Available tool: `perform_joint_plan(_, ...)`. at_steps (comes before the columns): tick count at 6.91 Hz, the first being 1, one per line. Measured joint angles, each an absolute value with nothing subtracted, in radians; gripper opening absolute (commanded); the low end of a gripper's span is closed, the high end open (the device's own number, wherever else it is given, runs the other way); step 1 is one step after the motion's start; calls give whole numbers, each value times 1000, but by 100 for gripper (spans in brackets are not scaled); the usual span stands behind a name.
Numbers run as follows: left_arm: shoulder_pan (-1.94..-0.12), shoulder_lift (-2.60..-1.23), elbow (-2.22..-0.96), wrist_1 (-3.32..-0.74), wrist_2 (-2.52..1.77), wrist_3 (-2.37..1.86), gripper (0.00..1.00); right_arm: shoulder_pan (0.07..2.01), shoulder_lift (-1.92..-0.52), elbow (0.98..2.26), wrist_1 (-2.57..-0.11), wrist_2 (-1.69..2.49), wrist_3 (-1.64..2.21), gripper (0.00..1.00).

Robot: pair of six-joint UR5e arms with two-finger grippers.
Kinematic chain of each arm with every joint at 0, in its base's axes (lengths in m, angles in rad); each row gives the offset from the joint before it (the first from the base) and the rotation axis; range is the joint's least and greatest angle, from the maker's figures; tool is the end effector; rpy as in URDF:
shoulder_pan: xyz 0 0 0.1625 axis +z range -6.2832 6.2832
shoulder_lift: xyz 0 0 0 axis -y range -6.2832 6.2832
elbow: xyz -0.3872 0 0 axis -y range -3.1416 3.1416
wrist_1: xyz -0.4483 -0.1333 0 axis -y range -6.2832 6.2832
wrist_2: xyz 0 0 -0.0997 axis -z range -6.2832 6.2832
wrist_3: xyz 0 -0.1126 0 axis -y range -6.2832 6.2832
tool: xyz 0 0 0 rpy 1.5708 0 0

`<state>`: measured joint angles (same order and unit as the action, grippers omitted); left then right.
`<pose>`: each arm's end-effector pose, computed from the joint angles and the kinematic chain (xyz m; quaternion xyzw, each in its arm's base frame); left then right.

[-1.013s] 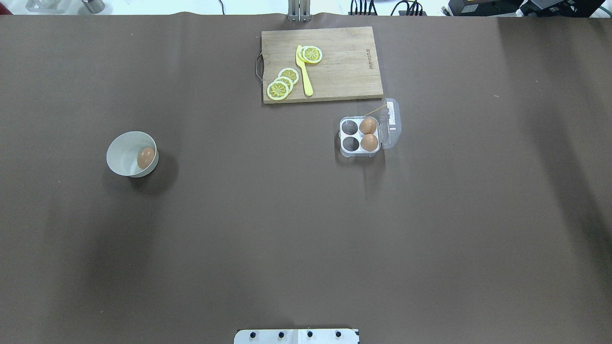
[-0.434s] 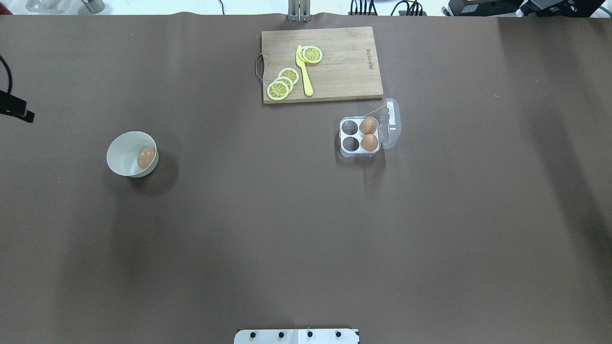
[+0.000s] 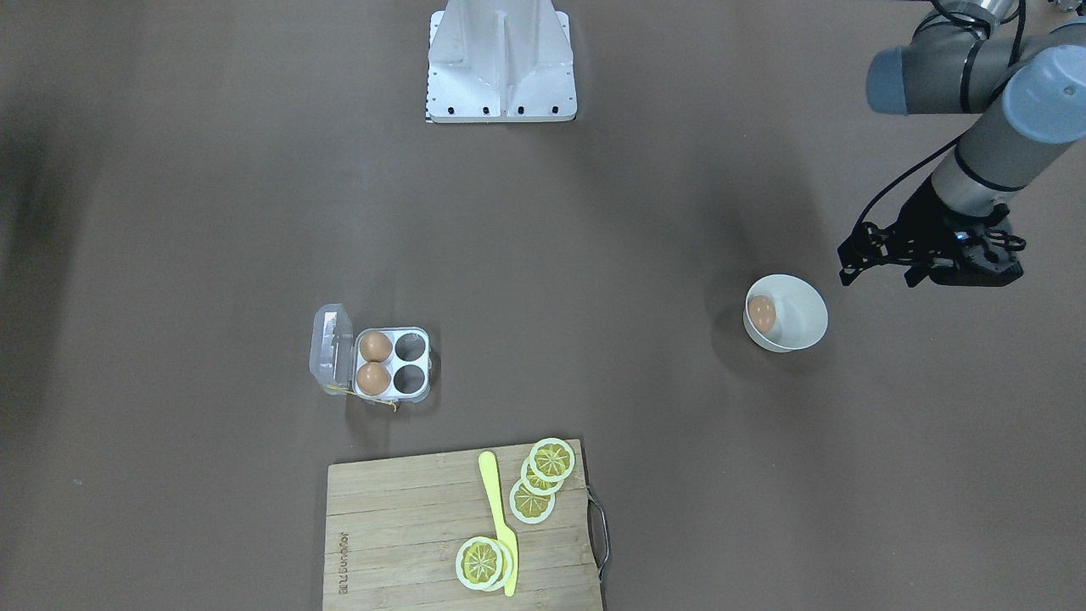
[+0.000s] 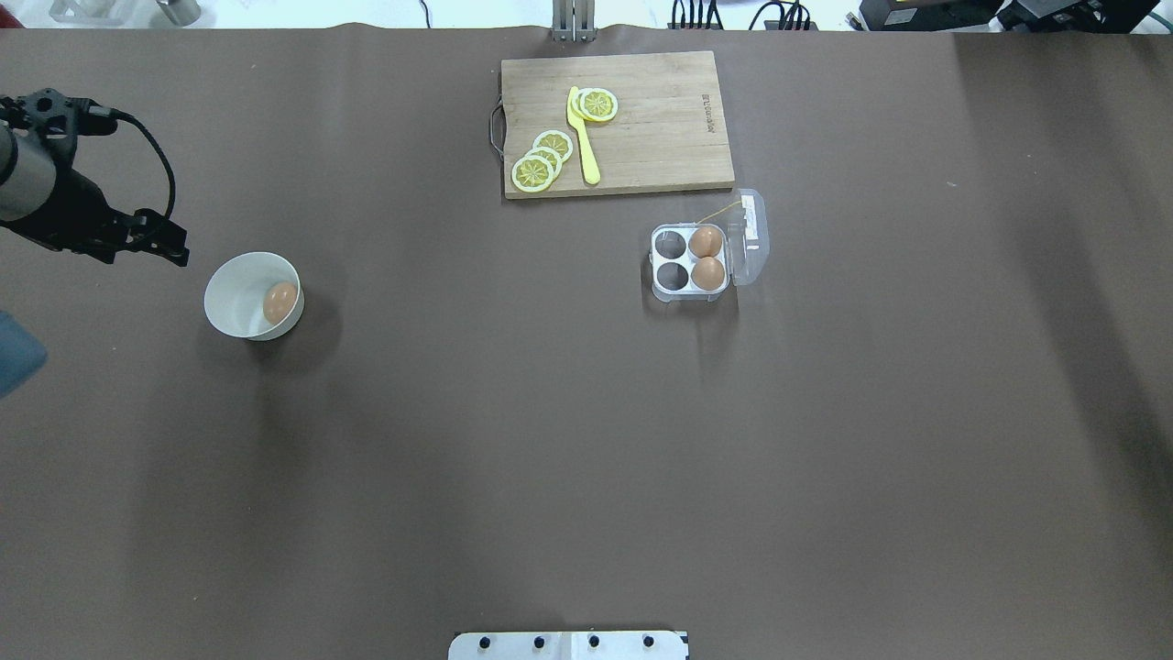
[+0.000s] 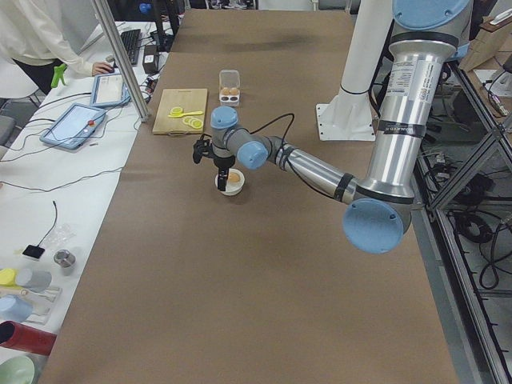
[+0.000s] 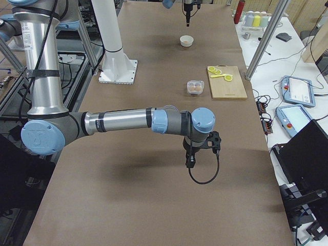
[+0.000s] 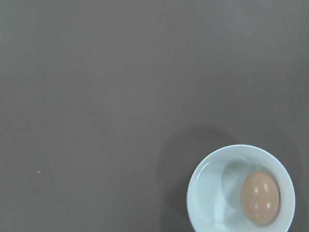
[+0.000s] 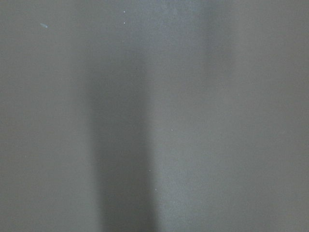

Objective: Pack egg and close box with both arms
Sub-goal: 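Move the left gripper over the white bowl toward the brown egg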

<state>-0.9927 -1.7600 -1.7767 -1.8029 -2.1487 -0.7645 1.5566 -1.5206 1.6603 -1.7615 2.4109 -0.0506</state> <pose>0.2801 -0.5607 0.3881 0.0629 0.3962 0.0027 0.9160 0.0415 -0.5597 0.5669 -0.0159 -0.4080 -0.0192 0.9126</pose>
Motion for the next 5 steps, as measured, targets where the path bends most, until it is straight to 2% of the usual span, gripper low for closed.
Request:
perform_joint_plan(3, -925, -1861, -1697, -1803, -2141, -774, 70, 1556, -1523, 1654, -1762, 2410, -51, 100)
perform_joint_plan(5, -905, -1869, -1682, -1807, -2141, -773, 67, 1555, -1523, 1651, -1762, 2412, -51, 100)
